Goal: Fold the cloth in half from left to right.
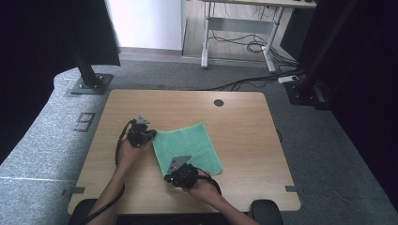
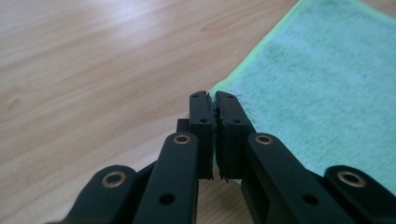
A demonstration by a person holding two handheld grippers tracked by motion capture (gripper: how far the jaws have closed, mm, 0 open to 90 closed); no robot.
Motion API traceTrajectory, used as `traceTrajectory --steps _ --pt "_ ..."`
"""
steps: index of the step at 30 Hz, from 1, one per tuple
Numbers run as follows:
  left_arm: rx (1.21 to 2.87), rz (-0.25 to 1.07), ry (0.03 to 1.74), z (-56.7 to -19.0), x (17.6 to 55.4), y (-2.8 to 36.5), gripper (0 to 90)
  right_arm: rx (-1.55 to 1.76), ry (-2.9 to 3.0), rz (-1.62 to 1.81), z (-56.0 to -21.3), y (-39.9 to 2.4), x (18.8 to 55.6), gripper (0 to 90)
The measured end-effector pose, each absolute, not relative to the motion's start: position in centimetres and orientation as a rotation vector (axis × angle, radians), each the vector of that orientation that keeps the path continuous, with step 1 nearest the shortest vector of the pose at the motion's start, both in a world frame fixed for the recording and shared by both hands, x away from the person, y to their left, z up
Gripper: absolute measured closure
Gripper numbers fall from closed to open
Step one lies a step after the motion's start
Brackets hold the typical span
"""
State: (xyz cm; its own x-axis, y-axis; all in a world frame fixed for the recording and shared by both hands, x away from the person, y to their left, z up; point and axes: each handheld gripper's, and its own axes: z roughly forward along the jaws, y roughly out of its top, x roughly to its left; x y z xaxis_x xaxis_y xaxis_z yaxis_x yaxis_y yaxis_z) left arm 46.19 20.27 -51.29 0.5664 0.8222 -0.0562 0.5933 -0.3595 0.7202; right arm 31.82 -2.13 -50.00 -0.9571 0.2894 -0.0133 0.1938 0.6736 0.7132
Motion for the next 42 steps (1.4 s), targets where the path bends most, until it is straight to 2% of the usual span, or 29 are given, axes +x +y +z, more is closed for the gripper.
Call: traceTrajectory --steps 16,27,42 --pt "2.097 0.429 1.057 -49.0 48.8 15.2 85.6 0.542 2.631 1.161 -48.6 -7.5 32.8 87.3" --pt "2.129 0.434 1.001 -48.9 50.5 11.0 85.4 0.673 2.559 1.158 -48.8 -11.8 33.5 87.3" --pt "2.216 0.438 0.913 -48.8 52.0 5.8 85.3 0.769 2.514 1.150 -49.2 -15.3 33.5 87.3"
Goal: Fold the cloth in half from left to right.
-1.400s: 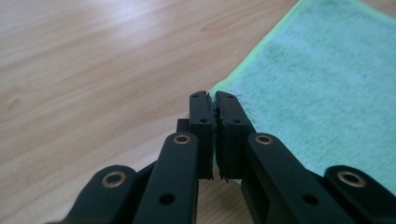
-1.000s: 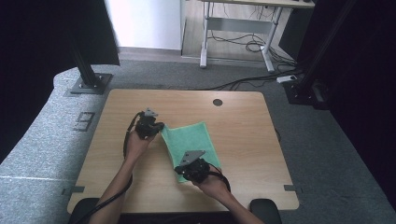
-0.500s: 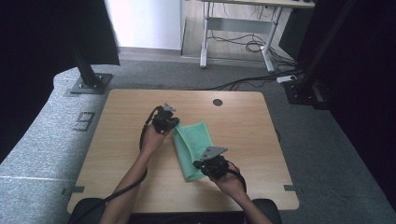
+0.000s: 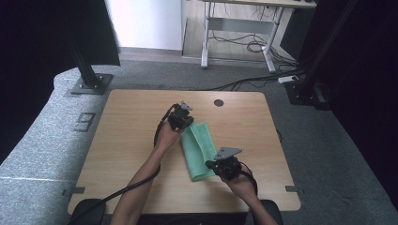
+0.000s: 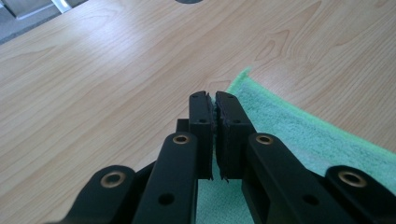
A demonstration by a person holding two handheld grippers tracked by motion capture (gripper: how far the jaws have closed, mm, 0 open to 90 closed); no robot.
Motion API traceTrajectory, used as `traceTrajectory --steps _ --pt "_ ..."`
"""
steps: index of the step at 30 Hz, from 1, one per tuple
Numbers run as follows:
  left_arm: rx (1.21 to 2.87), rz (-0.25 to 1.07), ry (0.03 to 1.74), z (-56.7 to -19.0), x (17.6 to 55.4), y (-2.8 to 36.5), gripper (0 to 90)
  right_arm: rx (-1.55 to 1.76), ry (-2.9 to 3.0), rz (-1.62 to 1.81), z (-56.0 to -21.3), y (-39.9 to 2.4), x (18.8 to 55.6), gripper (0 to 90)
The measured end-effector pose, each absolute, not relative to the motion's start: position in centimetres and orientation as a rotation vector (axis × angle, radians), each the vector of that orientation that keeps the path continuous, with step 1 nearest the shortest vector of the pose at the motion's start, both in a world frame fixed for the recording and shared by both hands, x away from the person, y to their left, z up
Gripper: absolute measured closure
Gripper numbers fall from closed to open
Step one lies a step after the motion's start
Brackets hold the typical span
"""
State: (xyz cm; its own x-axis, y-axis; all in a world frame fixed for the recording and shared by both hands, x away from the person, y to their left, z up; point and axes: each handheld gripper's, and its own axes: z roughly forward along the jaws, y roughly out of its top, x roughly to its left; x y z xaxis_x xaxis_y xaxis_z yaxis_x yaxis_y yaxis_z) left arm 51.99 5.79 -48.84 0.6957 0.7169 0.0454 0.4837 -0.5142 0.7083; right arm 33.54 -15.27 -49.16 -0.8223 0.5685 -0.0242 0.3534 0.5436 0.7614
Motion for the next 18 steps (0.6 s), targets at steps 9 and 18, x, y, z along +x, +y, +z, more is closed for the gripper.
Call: traceTrajectory --steps 9,18 --pt "2.280 0.444 0.889 -49.7 52.7 3.7 85.1 0.805 2.529 1.102 -50.2 -16.0 33.8 87.2" --pt "2.318 0.459 0.873 -50.1 52.7 2.9 85.2 0.824 2.547 1.092 -50.9 -16.0 33.9 87.1"
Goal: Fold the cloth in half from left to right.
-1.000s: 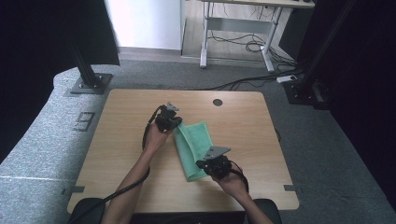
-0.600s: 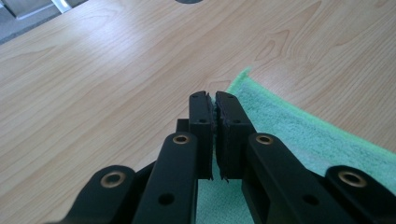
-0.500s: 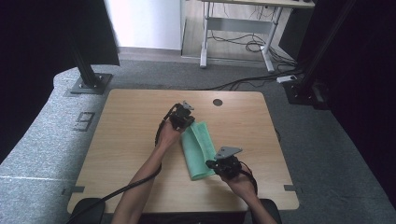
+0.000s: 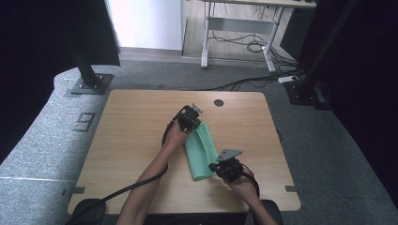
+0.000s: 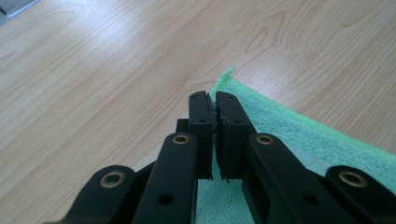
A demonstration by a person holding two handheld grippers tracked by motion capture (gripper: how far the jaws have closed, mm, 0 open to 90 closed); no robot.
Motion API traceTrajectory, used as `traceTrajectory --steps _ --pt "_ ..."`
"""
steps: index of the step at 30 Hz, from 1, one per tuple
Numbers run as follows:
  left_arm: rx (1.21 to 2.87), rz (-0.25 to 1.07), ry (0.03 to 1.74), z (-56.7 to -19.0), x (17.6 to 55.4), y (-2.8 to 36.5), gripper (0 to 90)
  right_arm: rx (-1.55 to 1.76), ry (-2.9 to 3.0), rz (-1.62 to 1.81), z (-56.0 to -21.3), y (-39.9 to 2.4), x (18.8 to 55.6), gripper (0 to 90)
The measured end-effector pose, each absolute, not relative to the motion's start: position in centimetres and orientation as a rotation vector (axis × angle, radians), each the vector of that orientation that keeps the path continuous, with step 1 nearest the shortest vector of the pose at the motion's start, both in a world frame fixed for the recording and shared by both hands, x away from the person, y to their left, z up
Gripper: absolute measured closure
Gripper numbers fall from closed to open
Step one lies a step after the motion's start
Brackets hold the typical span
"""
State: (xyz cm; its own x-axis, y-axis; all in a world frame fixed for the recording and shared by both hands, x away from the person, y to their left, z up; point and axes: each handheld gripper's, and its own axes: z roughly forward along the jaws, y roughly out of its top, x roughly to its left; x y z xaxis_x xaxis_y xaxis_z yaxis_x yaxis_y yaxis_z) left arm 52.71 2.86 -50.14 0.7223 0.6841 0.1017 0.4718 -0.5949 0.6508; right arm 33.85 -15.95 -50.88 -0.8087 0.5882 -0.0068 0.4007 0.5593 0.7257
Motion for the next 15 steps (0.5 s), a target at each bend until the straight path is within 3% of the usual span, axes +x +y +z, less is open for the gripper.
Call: traceTrajectory --steps 8,15 --pt "2.343 0.509 0.880 -49.2 52.1 4.1 85.1 0.773 2.567 1.139 -50.4 -14.4 33.8 87.1" --pt "2.325 0.467 0.884 -48.7 52.5 4.0 84.9 0.763 2.565 1.128 -50.3 -14.2 33.7 87.0"
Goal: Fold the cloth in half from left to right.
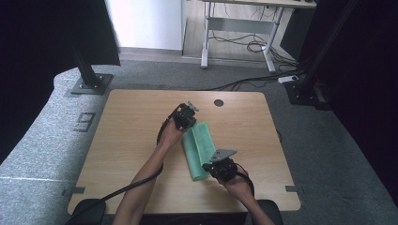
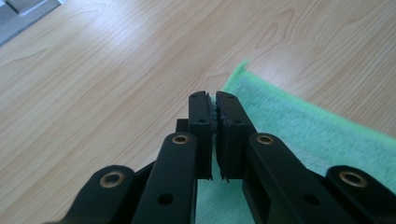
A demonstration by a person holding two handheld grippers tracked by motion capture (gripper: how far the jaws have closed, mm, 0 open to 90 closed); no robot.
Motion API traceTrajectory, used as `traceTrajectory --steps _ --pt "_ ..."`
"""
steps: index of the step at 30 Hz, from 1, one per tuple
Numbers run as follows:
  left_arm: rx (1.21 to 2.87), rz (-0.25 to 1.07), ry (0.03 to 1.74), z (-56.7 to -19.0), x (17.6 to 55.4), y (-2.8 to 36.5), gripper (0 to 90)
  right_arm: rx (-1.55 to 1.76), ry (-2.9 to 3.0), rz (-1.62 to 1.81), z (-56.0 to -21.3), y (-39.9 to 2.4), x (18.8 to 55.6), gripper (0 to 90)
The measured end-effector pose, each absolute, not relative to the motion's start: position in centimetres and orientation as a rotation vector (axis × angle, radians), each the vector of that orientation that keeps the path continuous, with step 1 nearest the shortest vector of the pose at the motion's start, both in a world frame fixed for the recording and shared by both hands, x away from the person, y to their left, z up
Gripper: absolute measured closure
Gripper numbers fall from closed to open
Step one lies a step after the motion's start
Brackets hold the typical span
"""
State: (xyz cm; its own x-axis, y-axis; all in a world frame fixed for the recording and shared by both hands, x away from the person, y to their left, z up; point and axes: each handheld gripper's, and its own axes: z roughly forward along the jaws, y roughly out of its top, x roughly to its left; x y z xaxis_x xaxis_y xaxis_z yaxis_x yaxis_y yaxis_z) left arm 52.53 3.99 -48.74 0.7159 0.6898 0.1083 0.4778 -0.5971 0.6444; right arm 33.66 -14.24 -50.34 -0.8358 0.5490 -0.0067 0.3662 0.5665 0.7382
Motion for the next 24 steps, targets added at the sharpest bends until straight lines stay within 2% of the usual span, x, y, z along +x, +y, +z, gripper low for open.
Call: traceTrajectory --steps 11,12,17,21,24 --pt "2.327 0.449 0.897 -50.9 53.2 2.2 81.6 0.849 2.536 1.054 -51.3 -16.5 34.2 86.7" --pt "2.319 0.453 0.895 -51.0 53.3 2.2 78.9 0.853 2.534 1.049 -51.4 -16.6 34.3 86.6" --pt "2.248 0.495 0.903 -50.5 53.2 2.2 52.7 0.873 2.538 1.000 -51.9 -16.9 34.6 84.6" --pt "2.210 0.535 0.908 -49.6 53.0 2.5 39.5 0.894 2.531 0.972 -51.9 -17.4 34.7 80.5" --pt "2.194 0.548 0.912 -49.1 52.8 2.8 34.3 0.918 2.523 0.959 -51.8 -17.9 34.8 76.4"
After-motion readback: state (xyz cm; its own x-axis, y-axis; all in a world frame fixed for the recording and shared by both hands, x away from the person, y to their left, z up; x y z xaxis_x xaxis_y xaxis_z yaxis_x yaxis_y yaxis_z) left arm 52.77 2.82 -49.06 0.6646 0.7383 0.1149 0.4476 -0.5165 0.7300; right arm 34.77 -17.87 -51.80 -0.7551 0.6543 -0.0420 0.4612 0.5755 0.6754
